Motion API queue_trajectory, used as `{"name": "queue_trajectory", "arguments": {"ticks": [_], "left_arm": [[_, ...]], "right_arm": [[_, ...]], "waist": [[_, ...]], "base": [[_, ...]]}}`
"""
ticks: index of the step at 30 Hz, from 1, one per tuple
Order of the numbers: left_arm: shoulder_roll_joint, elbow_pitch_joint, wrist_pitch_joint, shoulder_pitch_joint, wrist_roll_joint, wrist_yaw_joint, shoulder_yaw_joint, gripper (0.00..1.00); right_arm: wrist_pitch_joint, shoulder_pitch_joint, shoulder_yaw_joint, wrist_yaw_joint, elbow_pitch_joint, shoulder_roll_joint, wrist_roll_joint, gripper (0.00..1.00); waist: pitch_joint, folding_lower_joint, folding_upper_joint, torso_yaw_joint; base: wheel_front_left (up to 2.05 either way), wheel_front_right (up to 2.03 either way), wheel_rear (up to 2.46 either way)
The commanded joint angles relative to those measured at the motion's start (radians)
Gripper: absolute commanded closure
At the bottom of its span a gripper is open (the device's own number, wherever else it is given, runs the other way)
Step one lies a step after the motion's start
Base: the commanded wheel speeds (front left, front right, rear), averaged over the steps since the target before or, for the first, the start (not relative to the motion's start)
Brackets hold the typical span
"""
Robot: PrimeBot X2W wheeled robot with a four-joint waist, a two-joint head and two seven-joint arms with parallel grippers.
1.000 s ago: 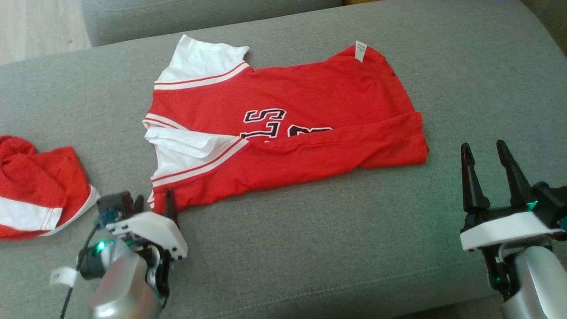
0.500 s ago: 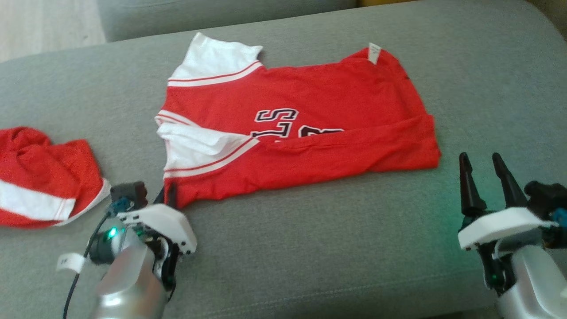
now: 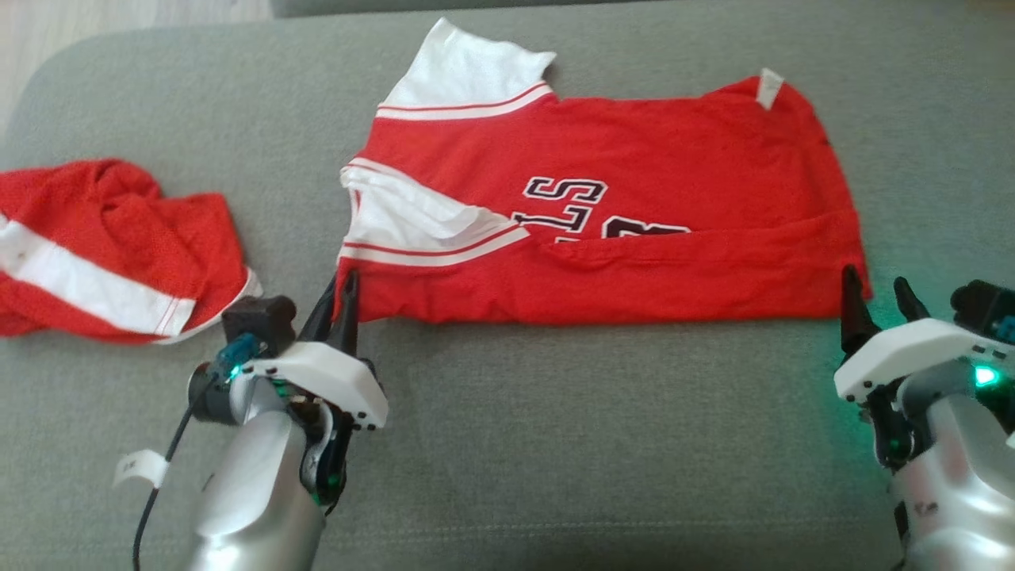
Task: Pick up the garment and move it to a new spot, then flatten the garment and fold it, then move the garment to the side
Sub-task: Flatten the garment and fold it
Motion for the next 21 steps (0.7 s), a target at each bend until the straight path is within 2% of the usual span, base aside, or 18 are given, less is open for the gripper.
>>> {"name": "queue_trajectory", "arguments": {"ticks": [1, 8, 13, 14, 15, 21], "left_arm": [[0.015, -0.041, -0.012, -0.020, 0.005, 0.000, 0.023, 1.00], [0.015, -0.082, -0.012, -0.020, -0.008, 0.003, -0.021, 1.00], [0.014, -0.089, -0.013, -0.029, -0.024, 0.011, -0.048, 1.00], [0.014, -0.087, -0.013, -0.031, -0.026, 0.013, -0.053, 1.00], [0.014, -0.084, -0.013, -0.032, -0.028, 0.014, -0.056, 1.00], [0.014, -0.058, -0.013, -0.025, -0.031, 0.019, -0.053, 1.00]], "right_arm": [[0.004, -0.039, 0.009, -0.001, -0.007, -0.004, -0.014, 0.00], [0.001, -0.121, -0.044, -0.001, 0.130, -0.016, -0.068, 0.00], [0.006, -0.160, -0.043, -0.001, 0.197, -0.008, -0.068, 0.00], [0.008, -0.165, -0.035, -0.001, 0.204, -0.004, -0.063, 0.60], [0.009, -0.168, -0.025, -0.001, 0.209, -0.002, -0.056, 1.00], [0.005, -0.167, 0.042, -0.001, 0.210, -0.010, -0.003, 1.00]], "waist": [[0.014, 0.0000, 0.0000, 0.015], [0.043, 0.0000, 0.0000, 0.037], [0.055, 0.0000, 0.0000, 0.044], [0.055, 0.0000, 0.0000, 0.045], [0.054, 0.0000, 0.0000, 0.045], [0.025, 0.0000, 0.0000, 0.033]], "base": [[0.00, 0.00, 0.00], [0.00, 0.00, 0.00], [0.00, 0.00, 0.00], [0.00, 0.00, 0.00], [0.00, 0.00, 0.00], [0.00, 0.00, 0.00]]}}
